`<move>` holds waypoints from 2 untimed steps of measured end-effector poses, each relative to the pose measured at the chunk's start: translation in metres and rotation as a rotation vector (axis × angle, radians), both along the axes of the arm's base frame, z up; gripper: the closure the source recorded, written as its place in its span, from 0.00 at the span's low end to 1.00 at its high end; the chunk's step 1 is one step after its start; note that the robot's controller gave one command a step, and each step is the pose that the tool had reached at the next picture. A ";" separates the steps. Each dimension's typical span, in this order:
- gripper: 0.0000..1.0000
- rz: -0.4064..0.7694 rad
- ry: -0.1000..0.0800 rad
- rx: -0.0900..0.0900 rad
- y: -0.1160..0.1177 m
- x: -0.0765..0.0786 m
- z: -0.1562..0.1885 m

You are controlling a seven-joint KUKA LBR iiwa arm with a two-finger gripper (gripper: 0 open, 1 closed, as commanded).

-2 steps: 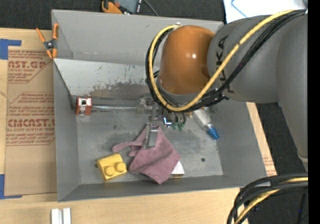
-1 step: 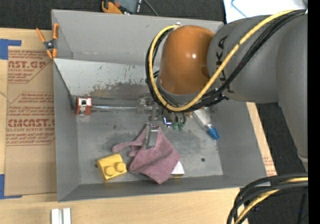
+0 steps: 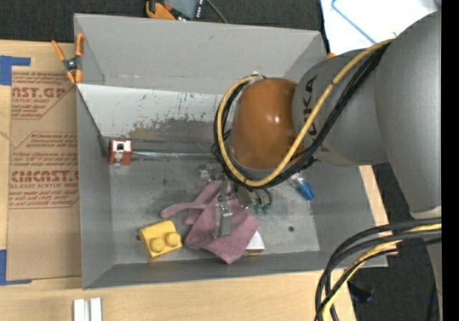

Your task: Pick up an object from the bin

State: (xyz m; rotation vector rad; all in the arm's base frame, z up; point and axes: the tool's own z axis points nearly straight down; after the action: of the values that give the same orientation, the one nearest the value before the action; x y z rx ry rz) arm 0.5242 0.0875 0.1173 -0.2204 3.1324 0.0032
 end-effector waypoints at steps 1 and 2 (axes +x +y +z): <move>0.00 0.006 -0.006 0.002 0.009 0.012 -0.013; 0.00 0.305 -0.005 0.001 -0.021 -0.014 -0.045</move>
Offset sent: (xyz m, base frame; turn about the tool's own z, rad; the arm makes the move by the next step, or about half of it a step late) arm -0.0172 -0.0243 -0.0473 -0.3277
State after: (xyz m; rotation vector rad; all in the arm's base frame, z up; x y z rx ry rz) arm 0.5100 0.0667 0.0726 -0.6922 3.0586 0.0053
